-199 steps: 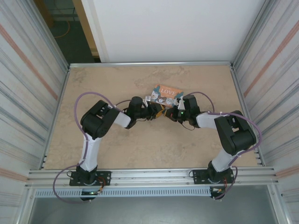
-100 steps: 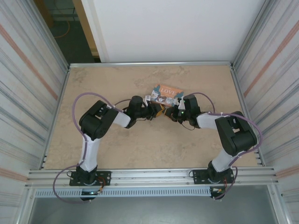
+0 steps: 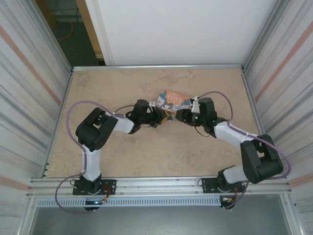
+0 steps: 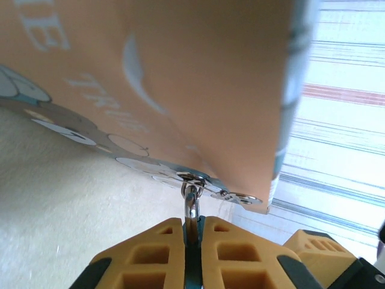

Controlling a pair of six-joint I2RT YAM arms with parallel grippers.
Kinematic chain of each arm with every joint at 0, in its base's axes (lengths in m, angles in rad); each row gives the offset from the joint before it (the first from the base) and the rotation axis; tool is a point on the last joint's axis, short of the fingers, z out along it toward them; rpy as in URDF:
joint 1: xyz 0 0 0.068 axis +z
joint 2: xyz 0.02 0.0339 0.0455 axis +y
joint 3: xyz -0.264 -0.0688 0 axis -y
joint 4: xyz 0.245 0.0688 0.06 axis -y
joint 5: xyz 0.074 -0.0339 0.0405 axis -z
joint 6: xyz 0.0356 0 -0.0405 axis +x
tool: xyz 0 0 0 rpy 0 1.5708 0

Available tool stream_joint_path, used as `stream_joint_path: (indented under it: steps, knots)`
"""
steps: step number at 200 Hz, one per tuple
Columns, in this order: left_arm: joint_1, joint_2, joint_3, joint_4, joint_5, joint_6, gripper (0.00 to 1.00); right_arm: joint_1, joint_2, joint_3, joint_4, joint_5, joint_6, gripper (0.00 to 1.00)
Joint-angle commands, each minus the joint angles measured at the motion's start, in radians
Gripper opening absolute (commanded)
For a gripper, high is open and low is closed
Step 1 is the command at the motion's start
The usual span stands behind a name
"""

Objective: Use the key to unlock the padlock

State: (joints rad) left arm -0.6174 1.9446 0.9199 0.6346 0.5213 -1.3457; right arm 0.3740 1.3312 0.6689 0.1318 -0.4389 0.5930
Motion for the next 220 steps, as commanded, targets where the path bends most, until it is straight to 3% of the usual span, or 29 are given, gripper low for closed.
stream_joint_path:
  steps: [1, 39, 131, 220]
  knots:
    - [-0.004, -0.074, -0.005, -0.069, -0.013, -0.042, 0.00, 0.063, -0.091, 0.000, -0.073, 0.119, -0.239, 0.51]
    - [-0.008, -0.122, 0.014, -0.214, -0.017, -0.066, 0.00, 0.248, -0.206, -0.017, -0.110, 0.378, -0.594, 0.56]
    - [-0.015, -0.196, 0.132, -0.626, -0.027, -0.096, 0.00, 0.387, -0.255, -0.112, -0.047, 0.564, -1.161, 0.60]
    - [-0.025, -0.195, 0.158, -0.683, -0.018, -0.125, 0.00, 0.441, -0.118, -0.154, 0.068, 0.638, -1.239, 0.61]
